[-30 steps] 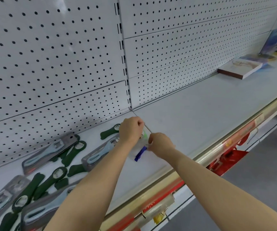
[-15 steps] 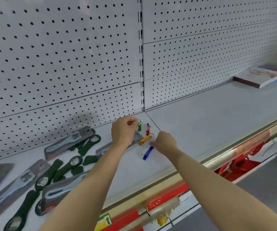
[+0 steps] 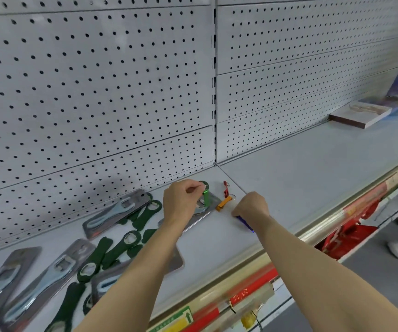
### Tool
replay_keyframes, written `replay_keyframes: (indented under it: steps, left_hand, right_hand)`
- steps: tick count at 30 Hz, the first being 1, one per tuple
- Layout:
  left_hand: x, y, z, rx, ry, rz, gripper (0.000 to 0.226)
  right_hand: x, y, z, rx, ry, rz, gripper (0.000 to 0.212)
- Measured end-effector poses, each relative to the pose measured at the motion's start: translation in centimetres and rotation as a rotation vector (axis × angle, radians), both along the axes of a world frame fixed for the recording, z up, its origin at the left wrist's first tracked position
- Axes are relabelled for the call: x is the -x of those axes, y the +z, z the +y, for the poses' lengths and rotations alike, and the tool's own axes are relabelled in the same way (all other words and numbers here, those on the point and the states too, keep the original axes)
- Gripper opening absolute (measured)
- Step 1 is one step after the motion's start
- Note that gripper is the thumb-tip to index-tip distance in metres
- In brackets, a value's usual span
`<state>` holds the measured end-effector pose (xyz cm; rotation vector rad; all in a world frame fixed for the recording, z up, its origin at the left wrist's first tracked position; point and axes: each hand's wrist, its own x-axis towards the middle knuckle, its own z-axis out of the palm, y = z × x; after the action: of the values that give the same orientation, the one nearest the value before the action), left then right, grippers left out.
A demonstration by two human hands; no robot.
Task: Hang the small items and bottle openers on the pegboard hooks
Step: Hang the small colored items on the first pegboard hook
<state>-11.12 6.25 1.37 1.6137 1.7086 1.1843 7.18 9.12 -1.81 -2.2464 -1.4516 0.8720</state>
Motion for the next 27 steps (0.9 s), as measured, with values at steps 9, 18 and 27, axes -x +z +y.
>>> replay_keyframes:
  steps: [9,18,27]
  left_hand:
    - [3.4,2.2,-5.9,0.002,0.107,-0.325,0.009]
    - [6.4,5.0,-16.3,-0.087,0.323,-0.448,0.017]
    - [14.3,9.6,-26.3,-0.184,0.488,-0.376,0.01]
  right_hand:
    - [1.6,3.2,-3.9,-0.082,0.042,0.769,0.02]
    - [8.0,8.8,-11.6,-0.179,0.319,0.968,0.009]
    - [16.9,13.6,-19.5,-0.245,0.58,1.033,0.006]
